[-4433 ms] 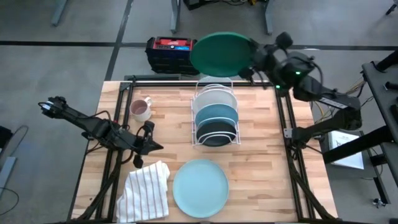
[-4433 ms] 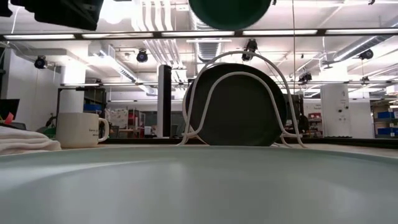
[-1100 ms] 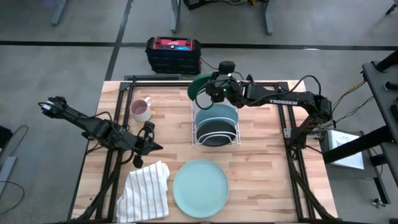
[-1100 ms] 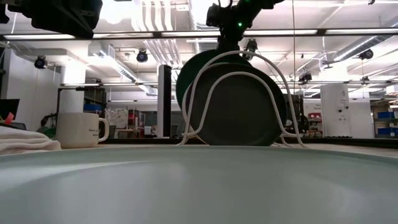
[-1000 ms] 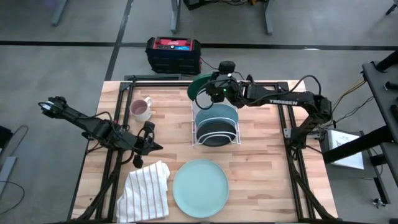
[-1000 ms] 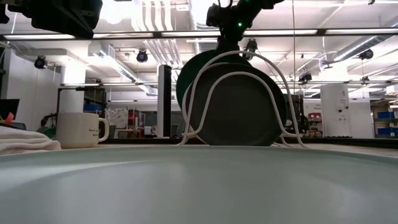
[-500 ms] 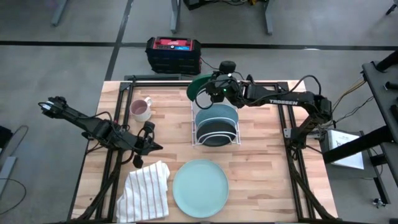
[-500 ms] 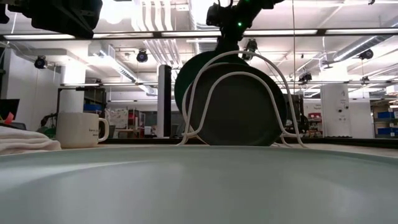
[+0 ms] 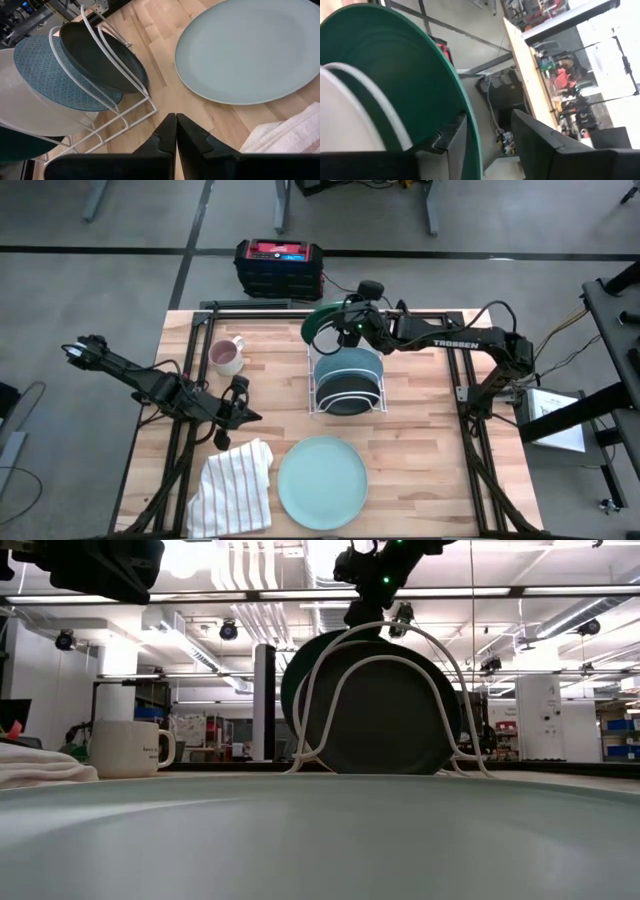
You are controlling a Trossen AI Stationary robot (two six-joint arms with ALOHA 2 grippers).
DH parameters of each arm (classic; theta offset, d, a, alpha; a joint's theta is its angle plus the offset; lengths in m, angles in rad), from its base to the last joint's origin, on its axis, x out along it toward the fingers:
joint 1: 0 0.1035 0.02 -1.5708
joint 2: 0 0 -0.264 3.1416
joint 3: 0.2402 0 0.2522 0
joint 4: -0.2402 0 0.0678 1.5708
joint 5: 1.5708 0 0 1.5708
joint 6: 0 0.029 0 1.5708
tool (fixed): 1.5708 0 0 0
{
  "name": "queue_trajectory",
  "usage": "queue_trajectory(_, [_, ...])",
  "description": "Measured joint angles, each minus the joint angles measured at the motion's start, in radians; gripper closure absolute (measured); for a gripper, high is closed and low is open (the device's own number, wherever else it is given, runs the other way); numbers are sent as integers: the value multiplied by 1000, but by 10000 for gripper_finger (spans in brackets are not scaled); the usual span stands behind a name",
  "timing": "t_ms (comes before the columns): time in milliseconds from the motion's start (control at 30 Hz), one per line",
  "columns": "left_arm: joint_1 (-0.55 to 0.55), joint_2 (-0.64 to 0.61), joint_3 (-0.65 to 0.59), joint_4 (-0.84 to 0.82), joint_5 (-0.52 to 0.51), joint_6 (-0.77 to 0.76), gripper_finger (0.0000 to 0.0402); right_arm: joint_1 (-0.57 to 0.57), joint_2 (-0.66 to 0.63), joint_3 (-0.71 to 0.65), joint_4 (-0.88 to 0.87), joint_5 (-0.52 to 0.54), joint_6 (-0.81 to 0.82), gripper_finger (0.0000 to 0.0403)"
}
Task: Sort dishes
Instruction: Put the green plate into the dish rack, then put the white plate into the dish rack
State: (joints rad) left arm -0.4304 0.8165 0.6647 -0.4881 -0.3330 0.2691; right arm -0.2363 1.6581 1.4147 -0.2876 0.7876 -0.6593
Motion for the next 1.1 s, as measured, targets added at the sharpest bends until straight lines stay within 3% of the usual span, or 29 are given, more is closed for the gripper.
queue_trajectory(467, [0, 0, 0, 0, 0, 2, 401, 0, -1, 36, -82, 2, 172, 211])
queue_trajectory(767, [0, 0, 0, 0, 0, 2, 401, 66, -56, 71, -152, 74, 313, 197])
queue_trajectory(1100, [0, 0, 0, 1, 0, 3, 401, 226, -177, 52, -398, 80, 804, 201])
